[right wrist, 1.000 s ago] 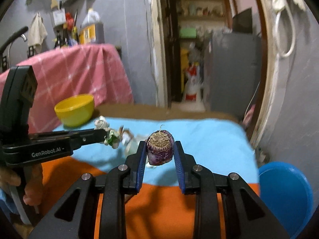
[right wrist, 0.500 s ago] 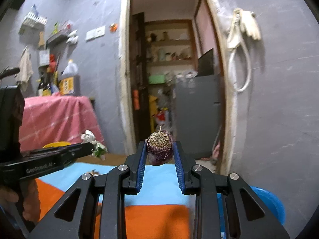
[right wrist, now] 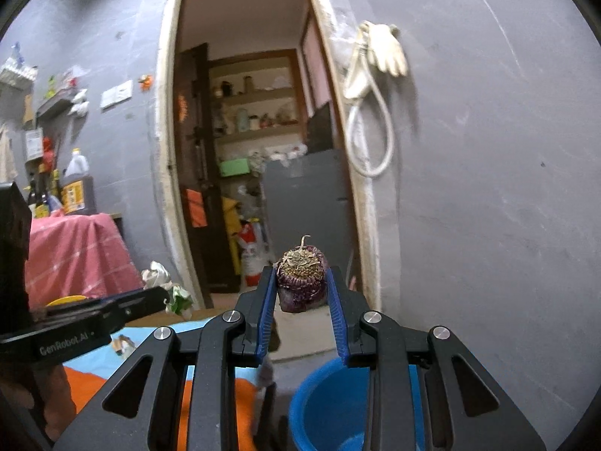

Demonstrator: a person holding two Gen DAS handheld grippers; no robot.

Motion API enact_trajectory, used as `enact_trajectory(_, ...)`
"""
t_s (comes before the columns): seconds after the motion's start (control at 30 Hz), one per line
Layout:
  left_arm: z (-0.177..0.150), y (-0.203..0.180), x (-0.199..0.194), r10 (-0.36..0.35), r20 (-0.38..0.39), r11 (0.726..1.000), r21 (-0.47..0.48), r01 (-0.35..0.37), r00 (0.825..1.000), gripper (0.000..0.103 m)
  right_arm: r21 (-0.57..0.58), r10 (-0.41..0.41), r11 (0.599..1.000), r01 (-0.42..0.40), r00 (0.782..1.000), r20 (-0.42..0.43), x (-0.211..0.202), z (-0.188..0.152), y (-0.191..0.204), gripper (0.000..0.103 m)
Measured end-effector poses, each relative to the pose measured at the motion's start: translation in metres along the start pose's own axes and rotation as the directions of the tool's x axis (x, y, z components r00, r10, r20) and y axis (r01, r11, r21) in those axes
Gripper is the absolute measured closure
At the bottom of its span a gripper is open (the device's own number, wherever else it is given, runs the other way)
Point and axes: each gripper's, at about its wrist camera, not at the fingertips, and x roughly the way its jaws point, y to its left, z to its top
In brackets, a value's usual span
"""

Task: Collect trash
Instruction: 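Carry the purple item and white paper over the blue bucket, then open both tools to drop the items into the bucket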

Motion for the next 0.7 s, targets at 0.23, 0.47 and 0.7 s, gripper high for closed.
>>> enact_trajectory(0.23,-0.012,-0.027,0.041,-0.055,-0.103,0.998,-0.02,0.053,0.993,0.092,0.068,-0.061,0.995,0.069,0.993,-0.105,0.003,-0.014,-0.039,0.077)
enact_trajectory(0.47,-0.031,-0.038,0.086,-0.071,-0.231,0.997,-0.032,0.066,0.97,0.092,0.106,-0.074,0.989,0.1,0.972,-0.224,0.012,-0.033,-0.063,0.076)
enact_trajectory(0.7,-0.056,-0.039,0.122,-0.051,-0.325,0.998,-0.05,0.036,0.944,0.092,0.099,-0.081,0.988,0.116,0.949,-0.305,0.022,-0.046,-0.074,0.075)
